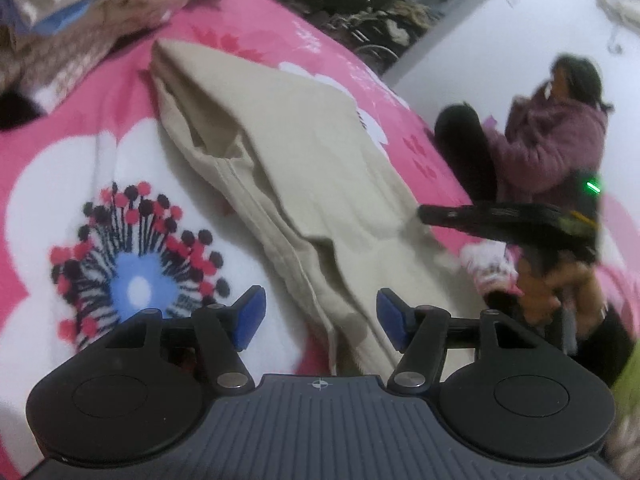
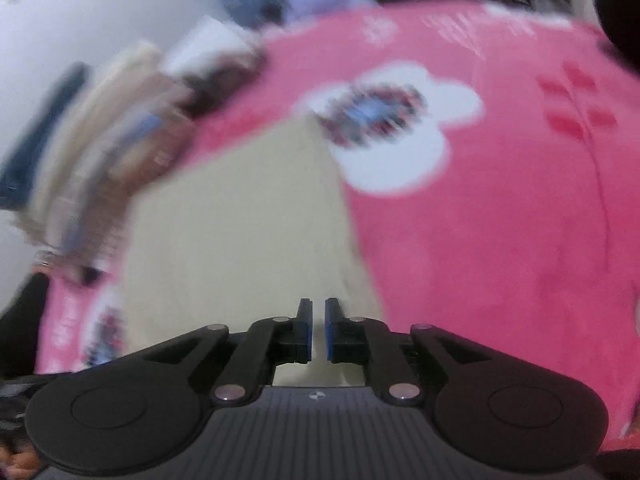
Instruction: Fold clothes
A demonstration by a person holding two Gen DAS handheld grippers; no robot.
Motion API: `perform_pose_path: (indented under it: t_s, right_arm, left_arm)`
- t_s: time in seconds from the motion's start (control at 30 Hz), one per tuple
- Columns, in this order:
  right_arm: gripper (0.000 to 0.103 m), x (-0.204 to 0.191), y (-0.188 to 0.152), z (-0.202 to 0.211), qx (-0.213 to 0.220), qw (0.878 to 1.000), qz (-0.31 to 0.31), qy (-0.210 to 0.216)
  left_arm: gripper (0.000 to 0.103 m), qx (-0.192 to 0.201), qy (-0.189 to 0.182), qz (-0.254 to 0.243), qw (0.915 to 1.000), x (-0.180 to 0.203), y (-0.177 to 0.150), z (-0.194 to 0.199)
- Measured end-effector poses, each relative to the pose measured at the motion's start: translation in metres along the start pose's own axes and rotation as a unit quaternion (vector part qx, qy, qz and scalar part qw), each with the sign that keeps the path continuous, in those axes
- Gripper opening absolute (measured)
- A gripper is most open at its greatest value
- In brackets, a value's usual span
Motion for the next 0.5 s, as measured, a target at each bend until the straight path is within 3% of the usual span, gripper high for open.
perform_pose_path:
  t_s: [0.1,0.17,0.27,0.37,0.5]
  right_arm:
    - [0.008,-0.039,-0.022,-0.021,-0.031,0.996,0.082,-0.014]
    - [0.008,-0.064,-0.046,-0.045,-0.063,0.987,0.145,-0.038]
    - [0.003,-0.119,-0.075,-0.047,-0.056,0.963,0.261,-0.035]
    - [0.003,-0.135,-0.083,-0.041,-0.044,0.951,0.302,-0.043]
    - [0.002,-0.106,-0.061,-0.032,-0.041,0.977,0.206,-0.013]
  left_arm:
    - [0.062,0.013,-0.005,0.036,0.9992,-0.013,0.004,0.005]
    - [0.062,0.021,-0.006,0.053,0.9983,-0.021,0.007,0.009]
    - [0.062,0.027,-0.006,0.067,0.9974,-0.030,0.013,0.009]
    - [0.062,0.012,-0.014,0.068,0.9975,-0.029,0.018,-0.003]
    - [0.062,-0.008,0.002,0.025,0.9996,-0.015,0.023,-0.021]
Point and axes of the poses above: each gripper's, at about its wrist camera, not at the fingertips, and z roughly against the way its jaws point, x to its right, y to its top, the point moved 6 cm from there along -z, roughly the way its jaws point, and after that the axes turned 2 degrees about -y, right-handed, at the moved point
